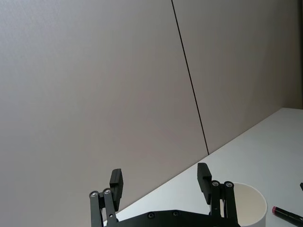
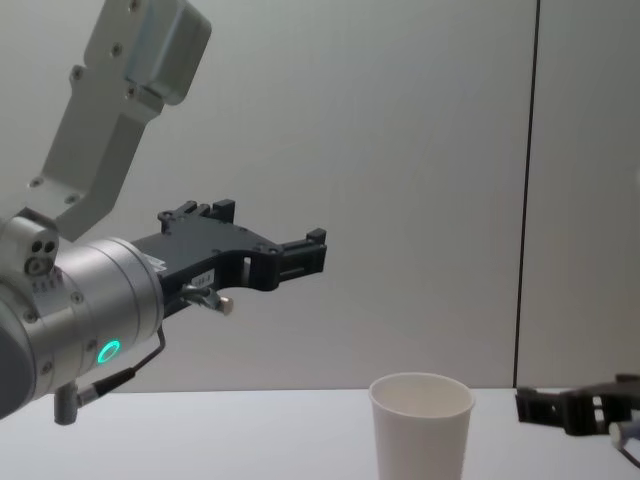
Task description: Place the pen into the pen holder.
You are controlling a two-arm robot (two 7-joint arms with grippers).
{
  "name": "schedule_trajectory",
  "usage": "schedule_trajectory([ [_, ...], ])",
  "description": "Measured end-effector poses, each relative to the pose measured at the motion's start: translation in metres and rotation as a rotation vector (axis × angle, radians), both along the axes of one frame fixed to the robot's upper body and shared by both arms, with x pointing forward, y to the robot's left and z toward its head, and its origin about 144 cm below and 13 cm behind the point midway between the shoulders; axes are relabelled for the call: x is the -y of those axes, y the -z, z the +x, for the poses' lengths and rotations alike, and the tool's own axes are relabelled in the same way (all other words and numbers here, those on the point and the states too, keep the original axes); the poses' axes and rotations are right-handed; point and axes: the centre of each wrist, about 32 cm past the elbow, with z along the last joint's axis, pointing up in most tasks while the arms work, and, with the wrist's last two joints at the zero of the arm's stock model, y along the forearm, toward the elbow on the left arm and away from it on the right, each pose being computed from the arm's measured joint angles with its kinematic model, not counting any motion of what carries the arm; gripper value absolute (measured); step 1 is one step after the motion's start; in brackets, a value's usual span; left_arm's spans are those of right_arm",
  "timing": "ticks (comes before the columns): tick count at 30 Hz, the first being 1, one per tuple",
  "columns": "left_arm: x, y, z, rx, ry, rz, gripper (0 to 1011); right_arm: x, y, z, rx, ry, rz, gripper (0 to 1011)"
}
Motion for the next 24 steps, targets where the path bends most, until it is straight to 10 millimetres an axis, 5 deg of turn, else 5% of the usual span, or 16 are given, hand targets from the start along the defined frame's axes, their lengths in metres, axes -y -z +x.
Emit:
schedule_trajectory([
  [24, 0.0, 0.0, 0.0, 0.0, 0.0, 0.0, 1000, 0.005, 0.018, 0.028, -0.189, 0.037, -0.01, 1002],
])
